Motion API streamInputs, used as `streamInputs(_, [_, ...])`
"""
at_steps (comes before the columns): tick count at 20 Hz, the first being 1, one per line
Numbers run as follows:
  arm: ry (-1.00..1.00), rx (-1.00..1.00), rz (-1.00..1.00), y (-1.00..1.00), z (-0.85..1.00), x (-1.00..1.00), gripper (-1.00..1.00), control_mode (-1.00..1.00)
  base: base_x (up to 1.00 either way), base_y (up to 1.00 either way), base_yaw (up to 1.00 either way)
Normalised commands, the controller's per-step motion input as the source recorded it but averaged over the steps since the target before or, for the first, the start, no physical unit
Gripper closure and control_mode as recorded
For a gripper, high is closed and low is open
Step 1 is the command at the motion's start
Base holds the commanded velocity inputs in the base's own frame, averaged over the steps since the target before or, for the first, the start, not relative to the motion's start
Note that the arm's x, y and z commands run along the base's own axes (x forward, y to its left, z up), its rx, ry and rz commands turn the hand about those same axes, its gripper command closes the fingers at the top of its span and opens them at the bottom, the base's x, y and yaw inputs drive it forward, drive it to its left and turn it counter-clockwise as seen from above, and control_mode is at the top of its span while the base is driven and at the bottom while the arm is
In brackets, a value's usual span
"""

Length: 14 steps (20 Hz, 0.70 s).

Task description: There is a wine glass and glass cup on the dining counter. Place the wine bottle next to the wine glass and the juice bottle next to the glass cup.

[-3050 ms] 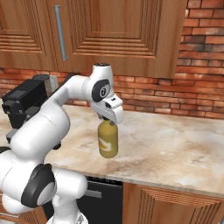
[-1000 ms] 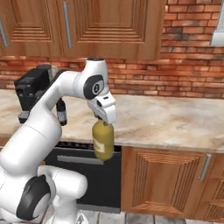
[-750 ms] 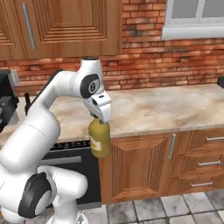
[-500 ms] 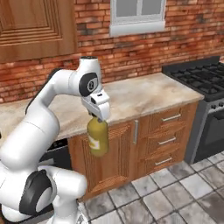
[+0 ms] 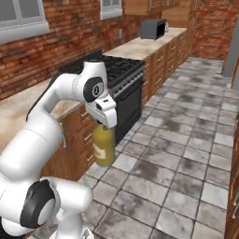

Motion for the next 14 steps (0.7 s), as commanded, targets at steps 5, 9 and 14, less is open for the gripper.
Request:
streamInputs(5, [0.0, 0.0, 0.0, 0.0, 0.0, 0.0, 1.0, 1.0, 0.0, 0.02, -1.0])
streamInputs(9, [0.0, 0.0, 0.0, 0.0, 0.0, 0.0, 1.0, 1.0, 0.0, 0.03, -0.98])
streamInputs(14, [0.0, 0.0, 0.0, 0.0, 0.0, 0.0, 1.0, 1.0, 0.0, 0.04, -0.93])
